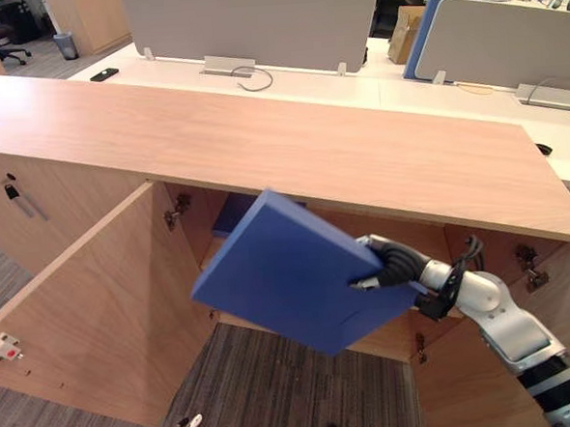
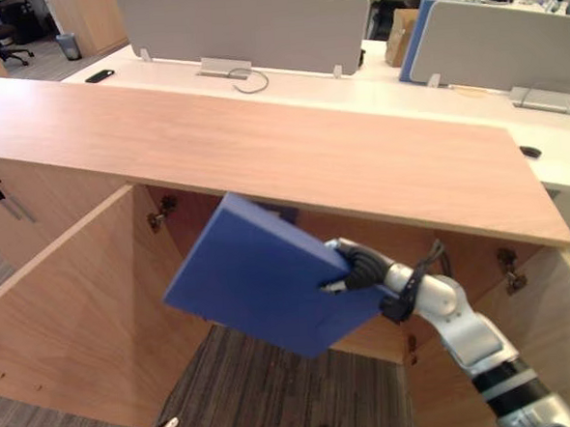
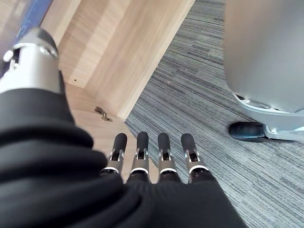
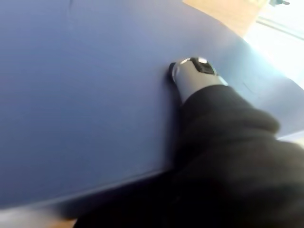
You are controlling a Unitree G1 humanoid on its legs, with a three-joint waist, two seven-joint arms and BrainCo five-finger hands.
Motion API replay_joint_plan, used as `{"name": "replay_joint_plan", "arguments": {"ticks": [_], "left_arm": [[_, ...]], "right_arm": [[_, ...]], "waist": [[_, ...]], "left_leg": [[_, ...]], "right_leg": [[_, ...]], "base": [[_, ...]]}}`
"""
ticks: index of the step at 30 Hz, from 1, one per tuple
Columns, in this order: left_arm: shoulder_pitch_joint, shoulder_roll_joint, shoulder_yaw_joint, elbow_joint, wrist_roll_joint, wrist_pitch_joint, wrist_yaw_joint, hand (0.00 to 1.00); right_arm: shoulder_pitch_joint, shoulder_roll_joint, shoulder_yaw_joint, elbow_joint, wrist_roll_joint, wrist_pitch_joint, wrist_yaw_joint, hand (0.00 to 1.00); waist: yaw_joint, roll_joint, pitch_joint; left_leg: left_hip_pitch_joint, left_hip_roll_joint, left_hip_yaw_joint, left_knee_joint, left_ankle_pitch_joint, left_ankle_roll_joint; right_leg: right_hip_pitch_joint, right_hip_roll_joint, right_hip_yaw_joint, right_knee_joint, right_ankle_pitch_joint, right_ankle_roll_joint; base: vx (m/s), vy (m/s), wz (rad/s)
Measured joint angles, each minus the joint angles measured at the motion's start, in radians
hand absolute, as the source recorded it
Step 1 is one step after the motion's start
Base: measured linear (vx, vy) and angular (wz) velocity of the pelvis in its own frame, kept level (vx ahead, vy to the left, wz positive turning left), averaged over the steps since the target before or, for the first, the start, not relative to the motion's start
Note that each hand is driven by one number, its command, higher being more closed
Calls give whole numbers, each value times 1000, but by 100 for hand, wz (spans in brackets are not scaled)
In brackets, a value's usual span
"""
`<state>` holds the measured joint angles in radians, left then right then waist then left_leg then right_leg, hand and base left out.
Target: Walk over to the cabinet, pick up the folder, carry it to the office cabinet, place the folder inside the office cabinet, then close the office cabinet door
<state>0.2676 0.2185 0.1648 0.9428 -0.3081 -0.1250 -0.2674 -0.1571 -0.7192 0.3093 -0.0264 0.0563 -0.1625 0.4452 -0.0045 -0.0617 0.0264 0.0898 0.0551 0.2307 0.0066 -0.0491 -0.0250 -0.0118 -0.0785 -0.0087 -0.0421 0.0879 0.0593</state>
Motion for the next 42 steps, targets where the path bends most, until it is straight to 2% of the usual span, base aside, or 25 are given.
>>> {"name": "replay_joint_plan", "arguments": {"ticks": [1, 5, 10, 13, 15, 17, 20, 29, 33, 35, 36, 39, 42], "left_arm": [[0, -2, 6, 4, 4, 0, 2, 0], [-20, -24, 51, 32, 38, 3, 20, 0], [-49, -64, 56, 32, 52, 13, 45, 0], [-79, -79, 46, 31, 64, 14, 55, 0], [-90, -88, 41, 31, 65, 15, 66, 0], [-92, -96, 37, 31, 66, 15, 82, 0], [-101, -98, 32, 31, 68, 17, 94, 0], [-110, -98, 16, 31, 71, 19, 132, 0], [-116, -99, 17, 31, 69, 19, 155, 0], [-139, -99, 17, 29, 67, 20, 165, 0], [-147, -99, 17, 27, 67, 19, 166, 0], [-155, -106, 18, 16, 64, 20, 180, 0], [-167, -119, 16, 9, 64, 20, 186, 0]], "right_arm": [[1, 6, 5, 13, -4, 0, 5, 100], [5, 144, -5, 241, 1, 13, 3, 100], [6, 281, -31, 492, 12, 50, -51, 100], [4, 359, -119, 647, 48, 68, -109, 100], [-6, 395, -187, 733, 101, 78, -154, 100], [-24, 436, -268, 831, 200, 93, -220, 100], [-44, 465, -333, 915, 334, 99, -266, 100], [-58, 535, -441, 975, 707, 103, -325, 100], [-76, 581, -556, 974, 902, 77, -343, 100], [-78, 617, -639, 959, 1043, 24, -358, 100], [-80, 626, -650, 952, 1072, 11, -362, 100], [-85, 669, -684, 883, 1174, -46, -381, 100], [-90, 686, -709, 828, 1197, -72, -394, 100]], "waist": [[0, 0, 0], [9, 3, 2], [15, 14, 9], [20, 24, 15], [23, 35, 22], [27, 49, 25], [26, 58, 31], [27, 64, 36], [28, 66, 38], [22, 67, 43], [22, 67, 49], [26, 95, 76], [34, 110, 91]], "left_leg": [[0, -1, -2, 1, 0, 0], [-3, -1, -15, 6, 2, 0], [-9, -1, -33, 5, 7, -1], [-16, -3, -58, 1, 16, 0], [-16, -5, -69, -3, 20, 0], [-17, -5, -75, -6, 24, 0], [-15, -5, -89, -14, 34, 0], [-1, -5, -128, -75, 84, -6], [-10, -3, -151, -69, 84, -9], [-50, 4, -193, -8, 66, -14], [-63, 7, -196, 23, 52, -13], [-125, 37, -217, 195, -34, -29], [-128, 44, -226, 203, -36, -32]], "right_leg": [[0, -1, -3, 0, 0, 0], [2, -4, -16, 0, -2, -1], [4, -6, -36, 0, -5, -3], [10, -10, -61, -1, -8, -2], [13, -11, -70, -1, -9, -1], [20, -11, -75, -2, -9, -1], [27, -11, -92, -3, -9, -1], [34, -11, -126, -3, -9, -3], [42, -12, -154, -2, -13, -7], [48, -15, -193, 12, -30, -12], [48, -14, -202, 23, -38, -13], [57, 0, -219, 83, -81, -24], [55, 4, -230, 105, -101, -25]], "base": [[-20, 3, 11], [-21, -3, 9], [-1, -10, 11], [14, -6, 24], [15, 5, 16], [27, 3, 7], [-4, -3, 15], [-34, 2, 13], [-12, 0, 20], [4, -24, 54], [1, -29, 42], [-6, -26, 19], [-13, -29, 11]]}}
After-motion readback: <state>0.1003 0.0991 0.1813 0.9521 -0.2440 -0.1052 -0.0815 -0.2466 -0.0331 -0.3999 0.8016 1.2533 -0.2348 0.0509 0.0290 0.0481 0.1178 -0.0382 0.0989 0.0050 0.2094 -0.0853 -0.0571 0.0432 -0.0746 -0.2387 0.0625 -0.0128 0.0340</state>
